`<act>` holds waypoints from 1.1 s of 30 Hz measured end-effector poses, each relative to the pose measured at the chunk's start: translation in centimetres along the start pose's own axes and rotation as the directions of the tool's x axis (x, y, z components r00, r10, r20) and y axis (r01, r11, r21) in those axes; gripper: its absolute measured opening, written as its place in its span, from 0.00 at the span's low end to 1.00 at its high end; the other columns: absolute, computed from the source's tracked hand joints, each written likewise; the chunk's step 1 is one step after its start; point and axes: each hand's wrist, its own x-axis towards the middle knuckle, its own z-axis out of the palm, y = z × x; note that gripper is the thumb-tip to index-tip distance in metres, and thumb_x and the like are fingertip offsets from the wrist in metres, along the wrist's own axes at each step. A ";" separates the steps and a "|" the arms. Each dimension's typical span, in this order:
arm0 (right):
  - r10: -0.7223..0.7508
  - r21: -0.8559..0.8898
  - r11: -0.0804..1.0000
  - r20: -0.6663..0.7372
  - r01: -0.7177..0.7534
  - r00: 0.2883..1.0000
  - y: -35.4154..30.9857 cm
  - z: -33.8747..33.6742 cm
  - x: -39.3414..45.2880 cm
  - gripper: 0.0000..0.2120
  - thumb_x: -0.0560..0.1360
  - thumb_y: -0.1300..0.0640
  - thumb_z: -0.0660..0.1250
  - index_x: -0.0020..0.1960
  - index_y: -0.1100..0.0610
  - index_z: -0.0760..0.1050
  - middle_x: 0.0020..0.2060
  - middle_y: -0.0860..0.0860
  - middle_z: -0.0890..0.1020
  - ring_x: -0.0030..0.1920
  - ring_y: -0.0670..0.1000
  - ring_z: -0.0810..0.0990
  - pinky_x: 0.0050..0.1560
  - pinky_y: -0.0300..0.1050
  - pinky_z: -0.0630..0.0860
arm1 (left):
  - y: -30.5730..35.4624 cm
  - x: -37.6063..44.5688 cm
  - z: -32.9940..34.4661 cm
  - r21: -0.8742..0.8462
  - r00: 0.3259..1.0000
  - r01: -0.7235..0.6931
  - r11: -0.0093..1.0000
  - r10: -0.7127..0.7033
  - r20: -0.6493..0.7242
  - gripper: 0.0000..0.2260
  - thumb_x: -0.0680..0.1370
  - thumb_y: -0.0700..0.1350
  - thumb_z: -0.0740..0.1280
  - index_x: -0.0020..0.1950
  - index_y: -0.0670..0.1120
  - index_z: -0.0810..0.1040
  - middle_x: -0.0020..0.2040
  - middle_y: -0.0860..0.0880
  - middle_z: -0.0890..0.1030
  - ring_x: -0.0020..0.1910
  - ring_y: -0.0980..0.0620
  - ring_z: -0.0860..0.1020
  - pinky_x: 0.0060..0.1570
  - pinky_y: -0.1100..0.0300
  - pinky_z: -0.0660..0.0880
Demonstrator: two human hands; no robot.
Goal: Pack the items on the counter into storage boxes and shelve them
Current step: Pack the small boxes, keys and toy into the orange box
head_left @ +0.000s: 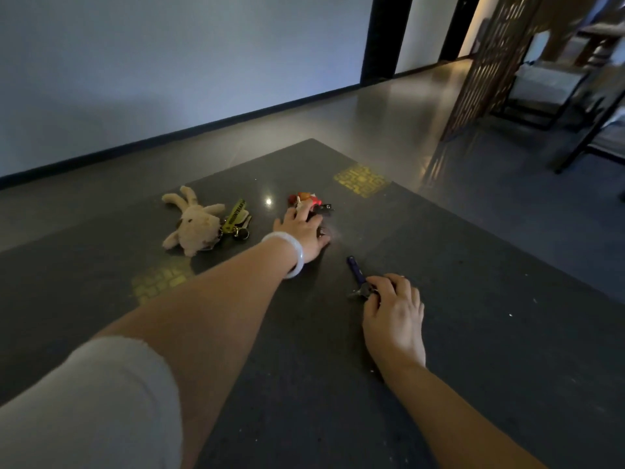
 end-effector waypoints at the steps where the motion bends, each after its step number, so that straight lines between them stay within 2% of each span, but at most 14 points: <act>1: 0.005 0.004 1.000 -0.004 -0.005 1.000 0.0 0.0 0.0 0.14 0.80 0.58 0.57 0.64 0.52 0.74 0.64 0.52 0.71 0.66 0.54 0.66 0.69 0.53 0.63 | -0.1 -1.0 0.0 0.000 0.999 -0.027 1.000 0.027 -0.041 0.24 0.80 0.58 0.58 0.75 0.52 0.62 0.78 0.50 0.49 0.75 0.42 0.55 0.70 0.41 0.59; 4: 0.008 0.014 1.000 -0.004 -0.008 1.000 -0.2 -0.1 -0.1 0.14 0.79 0.58 0.58 0.62 0.53 0.75 0.62 0.52 0.71 0.64 0.54 0.67 0.67 0.53 0.63 | -0.2 -6.4 0.4 0.007 0.986 -0.125 0.992 0.125 -0.110 0.23 0.79 0.58 0.60 0.71 0.50 0.67 0.74 0.48 0.59 0.70 0.42 0.62 0.67 0.44 0.65; 9: 0.006 0.046 0.999 0.018 -0.007 1.000 -0.9 -0.8 -0.7 0.13 0.79 0.59 0.59 0.62 0.56 0.75 0.62 0.55 0.72 0.62 0.56 0.67 0.67 0.52 0.62 | 0.1 -19.3 1.4 0.015 0.987 -0.144 0.990 0.144 -0.075 0.24 0.80 0.58 0.57 0.75 0.52 0.62 0.73 0.50 0.60 0.70 0.44 0.60 0.68 0.47 0.63; 11: 0.001 0.059 0.998 0.040 -0.003 0.999 -1.2 -1.3 -0.9 0.14 0.79 0.59 0.59 0.62 0.57 0.76 0.63 0.56 0.72 0.63 0.57 0.67 0.67 0.52 0.62 | 0.1 -23.2 1.3 0.005 0.984 -0.171 0.985 0.171 -0.058 0.24 0.80 0.57 0.58 0.75 0.54 0.62 0.74 0.51 0.58 0.70 0.45 0.59 0.68 0.48 0.61; 14: -0.036 0.035 0.999 0.103 0.033 0.994 -1.3 -2.1 -2.3 0.16 0.80 0.61 0.58 0.66 0.57 0.74 0.69 0.57 0.69 0.68 0.59 0.65 0.72 0.52 0.58 | 0.2 -25.9 0.8 0.048 0.973 -0.157 0.986 0.163 -0.164 0.28 0.76 0.57 0.65 0.74 0.55 0.62 0.76 0.51 0.52 0.72 0.45 0.55 0.69 0.46 0.60; 16: -0.063 -0.007 0.998 0.136 0.065 0.989 -1.1 -2.7 -4.2 0.18 0.80 0.62 0.57 0.69 0.56 0.72 0.72 0.57 0.66 0.73 0.58 0.61 0.76 0.50 0.51 | 0.2 -25.7 0.7 0.033 0.973 -0.124 0.992 0.128 -0.192 0.36 0.74 0.59 0.68 0.77 0.58 0.52 0.78 0.51 0.43 0.75 0.44 0.45 0.71 0.44 0.52; 18: -0.089 -0.039 0.995 0.158 0.096 0.983 -0.9 -3.5 -6.2 0.19 0.81 0.61 0.55 0.72 0.54 0.68 0.75 0.55 0.62 0.76 0.55 0.56 0.77 0.47 0.45 | 0.1 -24.6 0.7 -0.034 0.994 -0.068 0.997 0.065 -0.087 0.41 0.75 0.61 0.66 0.77 0.62 0.41 0.76 0.54 0.32 0.75 0.45 0.34 0.71 0.42 0.43; 19: -0.098 -0.043 0.993 0.174 0.107 0.980 -0.8 -3.9 -7.2 0.20 0.82 0.59 0.54 0.73 0.53 0.66 0.76 0.54 0.60 0.77 0.53 0.54 0.77 0.46 0.44 | 0.0 -24.1 0.8 -0.048 0.999 -0.037 0.998 0.037 -0.008 0.40 0.76 0.62 0.65 0.77 0.62 0.40 0.76 0.54 0.30 0.75 0.45 0.33 0.72 0.42 0.42; 21: -0.091 -0.045 0.994 0.239 0.104 0.967 -0.8 -4.9 -9.3 0.21 0.83 0.56 0.51 0.76 0.52 0.61 0.78 0.53 0.54 0.77 0.50 0.50 0.77 0.46 0.43 | 0.0 -24.1 1.2 -0.060 0.995 0.009 0.998 -0.003 0.099 0.33 0.79 0.62 0.59 0.78 0.60 0.45 0.78 0.52 0.33 0.77 0.43 0.37 0.74 0.43 0.44; 23: -0.053 -0.039 0.997 0.342 0.070 0.938 -0.4 -6.0 -11.5 0.23 0.83 0.50 0.51 0.78 0.51 0.55 0.78 0.51 0.48 0.78 0.49 0.44 0.77 0.46 0.41 | 0.3 -25.5 2.0 -0.145 0.995 0.037 0.989 -0.023 0.099 0.29 0.80 0.61 0.56 0.79 0.57 0.50 0.78 0.51 0.35 0.78 0.44 0.40 0.75 0.46 0.45; 26: -0.021 -0.064 0.996 0.462 0.056 0.887 0.2 -7.7 -14.7 0.30 0.81 0.41 0.53 0.79 0.48 0.48 0.78 0.48 0.41 0.76 0.49 0.37 0.72 0.45 0.36 | 1.2 -29.7 3.3 -0.264 0.997 0.015 0.964 0.005 0.076 0.32 0.79 0.61 0.57 0.79 0.54 0.50 0.77 0.56 0.33 0.77 0.48 0.37 0.74 0.48 0.45; 28: -0.003 -0.105 0.992 0.503 0.065 0.864 0.3 -9.1 -16.6 0.33 0.80 0.41 0.56 0.79 0.48 0.47 0.78 0.48 0.41 0.77 0.51 0.39 0.72 0.45 0.38 | 2.1 -32.7 3.8 -0.266 0.995 -0.025 0.964 0.051 0.090 0.33 0.79 0.61 0.58 0.79 0.53 0.49 0.77 0.57 0.33 0.77 0.50 0.36 0.74 0.48 0.45; 30: 0.020 -0.173 0.982 0.488 0.074 0.873 0.2 -10.3 -18.6 0.32 0.80 0.44 0.59 0.79 0.48 0.49 0.78 0.49 0.46 0.77 0.52 0.45 0.76 0.48 0.45 | 2.9 -35.3 3.9 -0.240 0.992 -0.048 0.970 0.075 0.104 0.32 0.80 0.58 0.59 0.79 0.52 0.50 0.78 0.56 0.35 0.77 0.49 0.38 0.75 0.49 0.46; 33: 0.050 -0.254 0.966 0.381 0.052 0.923 -0.6 -11.5 -22.2 0.25 0.80 0.48 0.59 0.76 0.47 0.58 0.74 0.49 0.58 0.73 0.52 0.56 0.73 0.52 0.56 | 3.5 -38.5 3.5 -0.240 0.995 -0.068 0.968 0.084 0.058 0.26 0.80 0.52 0.61 0.77 0.53 0.57 0.79 0.53 0.46 0.77 0.48 0.48 0.75 0.50 0.53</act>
